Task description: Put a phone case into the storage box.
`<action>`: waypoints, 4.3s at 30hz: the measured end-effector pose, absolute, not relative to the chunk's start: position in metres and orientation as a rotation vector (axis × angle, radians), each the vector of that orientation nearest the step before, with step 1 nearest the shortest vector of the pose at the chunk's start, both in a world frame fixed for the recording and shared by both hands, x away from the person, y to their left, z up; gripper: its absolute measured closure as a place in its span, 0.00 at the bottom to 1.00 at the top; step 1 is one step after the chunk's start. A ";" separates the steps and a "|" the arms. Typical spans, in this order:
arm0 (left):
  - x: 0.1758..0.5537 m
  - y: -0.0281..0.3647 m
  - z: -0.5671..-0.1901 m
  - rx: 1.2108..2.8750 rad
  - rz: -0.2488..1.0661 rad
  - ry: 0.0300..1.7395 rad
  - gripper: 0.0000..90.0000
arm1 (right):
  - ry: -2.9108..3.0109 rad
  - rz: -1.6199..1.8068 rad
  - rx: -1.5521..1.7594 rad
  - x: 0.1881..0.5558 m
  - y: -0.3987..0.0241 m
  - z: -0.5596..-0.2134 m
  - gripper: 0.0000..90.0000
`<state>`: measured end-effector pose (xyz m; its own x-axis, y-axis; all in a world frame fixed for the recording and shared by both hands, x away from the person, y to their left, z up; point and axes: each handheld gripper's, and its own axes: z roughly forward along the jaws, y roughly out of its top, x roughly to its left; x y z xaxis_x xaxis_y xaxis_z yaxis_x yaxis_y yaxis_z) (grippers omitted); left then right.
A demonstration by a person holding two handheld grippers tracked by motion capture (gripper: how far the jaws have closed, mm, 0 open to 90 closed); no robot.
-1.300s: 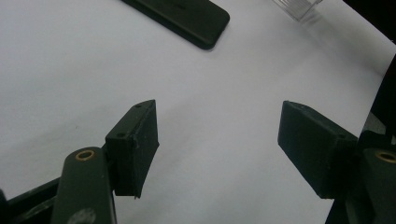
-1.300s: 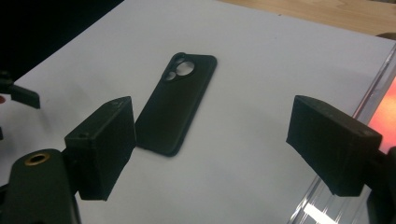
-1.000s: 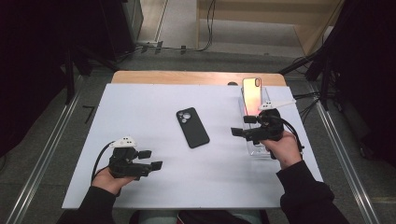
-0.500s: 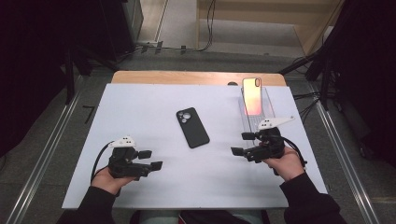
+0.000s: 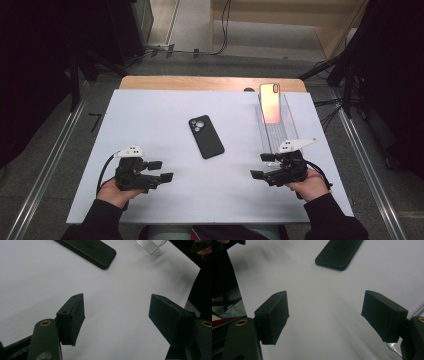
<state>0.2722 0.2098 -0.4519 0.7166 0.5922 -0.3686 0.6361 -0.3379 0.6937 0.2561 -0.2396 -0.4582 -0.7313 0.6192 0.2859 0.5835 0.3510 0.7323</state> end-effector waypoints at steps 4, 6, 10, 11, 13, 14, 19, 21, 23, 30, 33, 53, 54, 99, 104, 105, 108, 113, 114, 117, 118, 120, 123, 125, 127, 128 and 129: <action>0.271 0.209 -0.452 2.031 -0.070 0.931 0.33 | 2.577 1.333 1.135 0.255 -0.239 -0.464 0.22; 0.270 0.208 -0.451 2.035 -0.073 0.926 0.33 | 2.591 1.333 1.130 0.255 -0.237 -0.464 0.22; 0.269 0.207 -0.450 2.033 -0.071 0.927 0.33 | 2.599 1.344 1.119 0.255 -0.231 -0.460 0.22; 0.269 0.207 -0.449 2.034 -0.071 0.925 0.33 | 2.596 1.352 1.119 0.256 -0.229 -0.459 0.22; 0.269 0.206 -0.449 2.036 -0.073 0.923 0.33 | 2.585 1.359 1.127 0.256 -0.226 -0.456 0.22; 0.269 0.206 -0.450 2.037 -0.072 0.923 0.33 | 2.578 1.364 1.132 0.257 -0.225 -0.455 0.22; 0.268 0.207 -0.450 2.036 -0.073 0.922 0.33 | 2.556 1.349 1.194 0.262 -0.222 -0.454 0.21; 0.268 0.207 -0.450 2.035 -0.073 0.921 0.33 | 2.540 1.347 1.220 0.265 -0.222 -0.453 0.20; 0.268 0.208 -0.449 2.029 -0.074 0.927 0.33 | 2.519 1.349 1.239 0.266 -0.222 -0.453 0.20; 0.267 0.207 -0.449 2.029 -0.073 0.929 0.33 | 2.491 1.335 1.268 0.269 -0.219 -0.450 0.20; 0.267 0.207 -0.449 2.027 -0.073 0.928 0.33 | 2.472 1.339 1.264 0.270 -0.216 -0.447 0.20; 0.265 0.213 -0.449 2.013 -0.066 0.935 0.33 | 2.408 1.334 1.335 0.299 -0.191 -0.447 0.17; 0.265 0.213 -0.448 2.009 -0.066 0.934 0.33 | 2.406 1.338 1.332 0.300 -0.189 -0.447 0.17; 0.266 0.213 -0.449 2.017 -0.069 0.948 0.33 | 2.229 1.246 1.498 0.370 -0.130 -0.451 0.12; 0.266 0.213 -0.449 2.015 -0.068 0.944 0.33 | 2.221 1.234 1.501 0.376 -0.121 -0.454 0.12; 0.266 0.212 -0.449 2.016 -0.068 0.943 0.33 | 2.215 1.236 1.502 0.376 -0.120 -0.454 0.12; 0.266 0.212 -0.449 2.017 -0.068 0.943 0.33 | 2.218 1.228 1.504 0.379 -0.114 -0.456 0.12; 0.266 0.212 -0.449 2.016 -0.069 0.943 0.33 | 2.216 1.187 1.498 0.383 -0.102 -0.458 0.12; 0.266 0.212 -0.449 2.018 -0.068 0.942 0.33 | 2.215 1.184 1.498 0.383 -0.099 -0.458 0.12; 0.266 0.212 -0.449 2.017 -0.068 0.944 0.33 | 2.206 1.200 1.493 0.384 -0.092 -0.458 0.12; 0.266 0.212 -0.449 2.016 -0.069 0.944 0.33 | 2.208 1.196 1.488 0.385 -0.090 -0.457 0.12; 0.266 0.212 -0.449 2.016 -0.069 0.942 0.33 | 2.206 1.194 1.493 0.386 -0.086 -0.457 0.12; 0.266 0.212 -0.449 2.015 -0.069 0.941 0.33 | 2.203 1.201 1.498 0.389 -0.082 -0.458 0.12; 0.266 0.212 -0.449 2.016 -0.070 0.941 0.33 | 2.210 1.187 1.499 0.390 -0.078 -0.459 0.12; 0.266 0.212 -0.449 2.016 -0.068 0.941 0.33 | 2.209 1.181 1.498 0.391 -0.075 -0.461 0.12; 0.266 0.212 -0.449 2.015 -0.068 0.941 0.33 | 2.208 1.177 1.502 0.391 -0.073 -0.462 0.12; 0.266 0.212 -0.449 2.015 -0.068 0.941 0.33 | 2.209 1.174 1.498 0.392 -0.073 -0.462 0.12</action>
